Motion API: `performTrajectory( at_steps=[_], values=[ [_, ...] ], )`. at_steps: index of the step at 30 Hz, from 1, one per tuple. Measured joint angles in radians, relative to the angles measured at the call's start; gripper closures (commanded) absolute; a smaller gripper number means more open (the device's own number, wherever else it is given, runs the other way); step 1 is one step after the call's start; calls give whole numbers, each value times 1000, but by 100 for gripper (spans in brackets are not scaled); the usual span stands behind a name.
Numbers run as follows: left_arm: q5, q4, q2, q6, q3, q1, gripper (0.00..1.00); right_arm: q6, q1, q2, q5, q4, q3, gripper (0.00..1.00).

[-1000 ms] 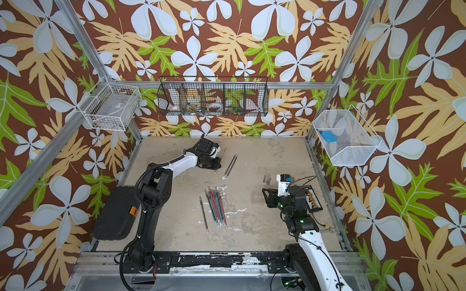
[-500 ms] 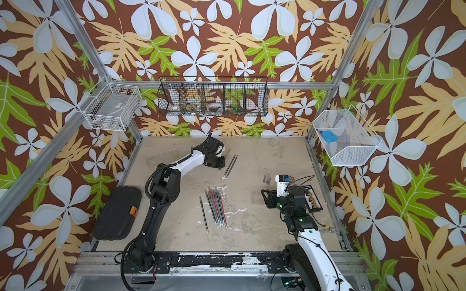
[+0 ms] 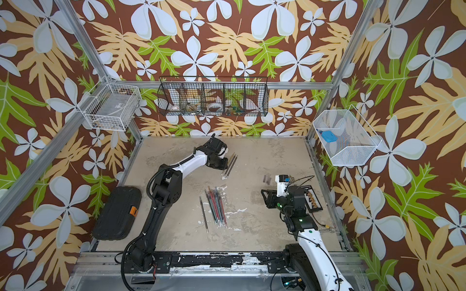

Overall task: Remove the protective cover of the pencils
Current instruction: Place the pencil at the center of the board.

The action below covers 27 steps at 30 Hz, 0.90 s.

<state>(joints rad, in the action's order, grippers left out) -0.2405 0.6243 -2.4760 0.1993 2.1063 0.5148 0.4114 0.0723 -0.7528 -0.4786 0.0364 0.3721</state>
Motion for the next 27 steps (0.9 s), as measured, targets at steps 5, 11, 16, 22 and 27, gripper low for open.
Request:
performTrajectory(
  at_steps=[5, 11, 16, 22, 27],
  values=[
    [-8, 23, 9, 0, -6, 8, 81, 0, 0, 0, 0, -3, -5, 65],
    [-18, 29, 19, 0, -17, 10, 81, 0, 0, 5, 1, -6, -5, 65],
    [-29, 30, 31, 0, -30, 12, 81, 0, 0, 5, 4, -6, -5, 65],
    [-26, 24, 143, 1, -82, 12, 80, -1, 0, -19, 8, -6, -5, 65],
    [-56, -80, 361, 0, -300, 11, 79, -8, 0, -63, 12, -3, 2, 66]
  ],
)
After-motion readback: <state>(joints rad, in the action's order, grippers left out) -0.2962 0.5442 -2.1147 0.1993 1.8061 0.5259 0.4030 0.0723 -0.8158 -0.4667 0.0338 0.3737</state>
